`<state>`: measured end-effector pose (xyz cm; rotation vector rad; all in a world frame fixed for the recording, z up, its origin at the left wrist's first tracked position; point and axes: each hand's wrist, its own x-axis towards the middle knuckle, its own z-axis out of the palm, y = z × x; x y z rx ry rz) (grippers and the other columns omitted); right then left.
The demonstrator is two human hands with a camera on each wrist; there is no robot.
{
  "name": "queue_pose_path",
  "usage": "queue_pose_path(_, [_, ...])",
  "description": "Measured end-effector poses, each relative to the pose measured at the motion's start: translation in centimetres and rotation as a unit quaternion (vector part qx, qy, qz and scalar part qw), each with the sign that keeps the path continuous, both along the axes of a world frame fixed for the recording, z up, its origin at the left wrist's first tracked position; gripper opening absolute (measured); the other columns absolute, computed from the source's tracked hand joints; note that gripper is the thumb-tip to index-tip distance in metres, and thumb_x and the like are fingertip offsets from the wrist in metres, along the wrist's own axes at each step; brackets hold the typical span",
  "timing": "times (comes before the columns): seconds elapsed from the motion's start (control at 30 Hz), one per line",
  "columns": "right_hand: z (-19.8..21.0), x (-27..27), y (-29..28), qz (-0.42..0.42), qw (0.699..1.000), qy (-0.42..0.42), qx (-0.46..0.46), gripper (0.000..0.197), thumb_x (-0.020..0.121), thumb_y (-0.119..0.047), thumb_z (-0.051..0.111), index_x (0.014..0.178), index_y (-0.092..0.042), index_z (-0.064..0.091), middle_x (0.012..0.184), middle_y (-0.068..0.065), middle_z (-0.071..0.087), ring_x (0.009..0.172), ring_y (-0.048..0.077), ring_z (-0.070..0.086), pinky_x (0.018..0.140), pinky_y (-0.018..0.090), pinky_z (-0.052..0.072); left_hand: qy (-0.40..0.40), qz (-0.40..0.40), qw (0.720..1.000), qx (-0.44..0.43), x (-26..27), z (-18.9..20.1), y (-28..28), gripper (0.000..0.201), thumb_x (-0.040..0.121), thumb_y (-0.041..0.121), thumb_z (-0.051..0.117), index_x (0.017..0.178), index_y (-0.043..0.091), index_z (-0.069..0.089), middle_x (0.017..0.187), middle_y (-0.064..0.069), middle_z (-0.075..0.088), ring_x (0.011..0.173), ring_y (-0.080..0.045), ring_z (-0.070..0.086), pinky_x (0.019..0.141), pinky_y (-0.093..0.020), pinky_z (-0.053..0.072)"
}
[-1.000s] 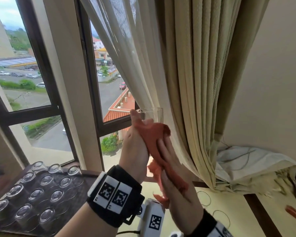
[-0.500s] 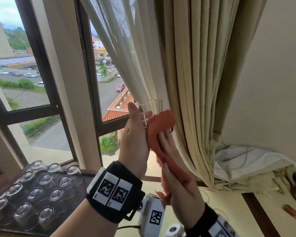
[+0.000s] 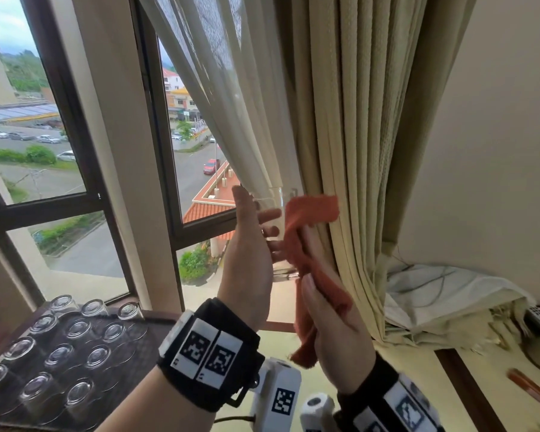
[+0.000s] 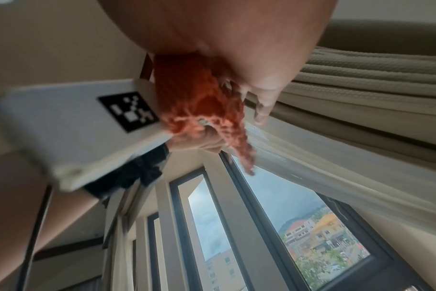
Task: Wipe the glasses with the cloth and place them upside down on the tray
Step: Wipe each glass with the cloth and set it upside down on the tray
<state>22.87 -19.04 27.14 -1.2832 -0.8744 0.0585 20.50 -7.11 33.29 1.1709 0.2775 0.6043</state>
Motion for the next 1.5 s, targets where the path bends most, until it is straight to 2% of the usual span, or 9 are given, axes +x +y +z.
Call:
queue_pose_path(0.13, [-2.9, -1.1, -0.4, 0.024, 0.999, 0.029, -0.016, 0.055, 0.101, -0.043, 0.053, 0.155, -0.05, 0.043, 0.159, -0.004, 0.051, 0.141, 0.014, 0.053, 0.117, 0.048, 0.044, -0.014, 0.004, 1.0, 0.021, 0.2, 1.0, 1.1, 0.131, 0.035, 0.095, 0.082, 0.136, 0.016, 0.053, 0.102, -0.01, 0.075, 0.071, -0.018, 0.068, 0.077, -0.041, 0.061])
queue_pose_path(0.27, [-1.1, -0.3, -0.4, 0.034, 0.995, 0.094, 0.029, 0.052, 0.103, -0.032, 0.052, 0.154, -0.041, 0.047, 0.152, -0.007, 0.059, 0.134, 0.013, 0.061, 0.107, 0.036, 0.055, -0.012, 0.011, 0.999, 0.033, 0.3, 0.9, 0.4, 0.101, 0.045, 0.068, 0.097, 0.124, 0.019, 0.057, 0.092, -0.012, 0.072, 0.068, -0.021, 0.075, 0.069, -0.034, 0.064])
queue_pose_path(0.5, [2.9, 1.5, -0.5, -0.064, 0.997, 0.012, 0.048, 0.024, 0.099, -0.04, 0.06, 0.119, -0.031, 0.071, 0.083, -0.028, 0.064, 0.078, -0.01, 0.055, 0.075, 0.013, 0.043, 0.011, -0.018, 0.999, 0.029, -0.2, 0.5, -2.4, 0.068, 0.102, 0.072, 0.038, 0.114, 0.018, 0.076, 0.116, -0.01, 0.078, 0.113, -0.026, 0.073, 0.108, -0.047, 0.055])
queue_pose_path(0.63, [0.0, -0.4, -0.9, -0.016, 0.997, -0.073, -0.024, 0.051, 0.103, -0.042, 0.049, 0.151, -0.056, 0.044, 0.148, -0.006, 0.058, 0.111, -0.008, 0.047, 0.095, 0.025, 0.042, 0.007, -0.016, 1.0, -0.007, 0.0, 0.4, -1.2, 0.071, 0.106, 0.069, 0.033, 0.11, 0.016, 0.079, 0.105, -0.013, 0.082, 0.103, -0.025, 0.079, 0.108, -0.051, 0.054])
queue_pose_path(0.87, [-0.4, 0.3, 0.0, -0.007, 0.998, 0.069, -0.006, 0.052, 0.102, -0.03, 0.05, 0.153, -0.043, 0.049, 0.144, 0.009, 0.058, 0.138, 0.03, 0.055, 0.118, 0.061, 0.041, 0.029, -0.014, 0.998, 0.059, 0.4, -0.4, -0.3, 0.072, 0.1, 0.075, 0.027, 0.116, 0.023, 0.073, 0.091, 0.001, 0.078, 0.083, -0.014, 0.075, 0.076, -0.035, 0.061])
queue_pose_path(1.03, [2.5, 1.9, 0.1, -0.056, 0.997, 0.048, 0.018, 0.049, 0.098, -0.036, 0.055, 0.14, -0.013, 0.063, 0.081, -0.027, 0.065, 0.075, -0.01, 0.06, 0.074, 0.014, 0.045, 0.014, -0.013, 0.998, 0.051, 0.5, -0.3, -1.6, 0.07, 0.106, 0.067, 0.029, 0.115, 0.014, 0.073, 0.094, -0.009, 0.078, 0.083, -0.023, 0.076, 0.081, -0.036, 0.065])
queue_pose_path(1.27, [-1.3, -0.7, -0.2, -0.006, 0.999, -0.033, -0.027, 0.051, 0.103, -0.041, 0.05, 0.151, -0.055, 0.045, 0.157, 0.0, 0.052, 0.137, 0.016, 0.052, 0.119, 0.049, 0.04, -0.01, 0.034, 0.999, 0.029, 0.9, 0.8, 0.8, 0.068, 0.104, 0.072, 0.032, 0.107, 0.02, 0.076, 0.089, -0.004, 0.075, 0.091, -0.024, 0.074, 0.098, -0.044, 0.055])
queue_pose_path(1.43, [0.1, 0.0, 0.6, 0.004, 0.993, 0.117, 0.01, 0.051, 0.1, -0.034, 0.053, 0.149, -0.048, 0.052, 0.144, -0.014, 0.065, 0.136, 0.025, 0.06, 0.111, 0.066, 0.047, 0.017, 0.001, 0.999, 0.044, 0.5, 0.4, 0.3, 0.078, 0.093, 0.082, 0.032, 0.111, 0.019, 0.075, 0.083, 0.001, 0.075, 0.075, -0.016, 0.074, 0.076, -0.04, 0.057])
queue_pose_path(1.5, [1.3, 1.0, 0.7, -0.011, 0.994, 0.105, 0.018, 0.053, 0.101, -0.035, 0.052, 0.153, -0.028, 0.052, 0.138, -0.006, 0.07, 0.128, 0.017, 0.066, 0.106, 0.048, 0.055, 0.019, -0.018, 0.999, 0.045, 0.2, 0.1, -0.4, 0.086, 0.083, 0.088, 0.033, 0.113, 0.018, 0.075, 0.086, -0.001, 0.076, 0.073, -0.015, 0.074, 0.073, -0.039, 0.059])
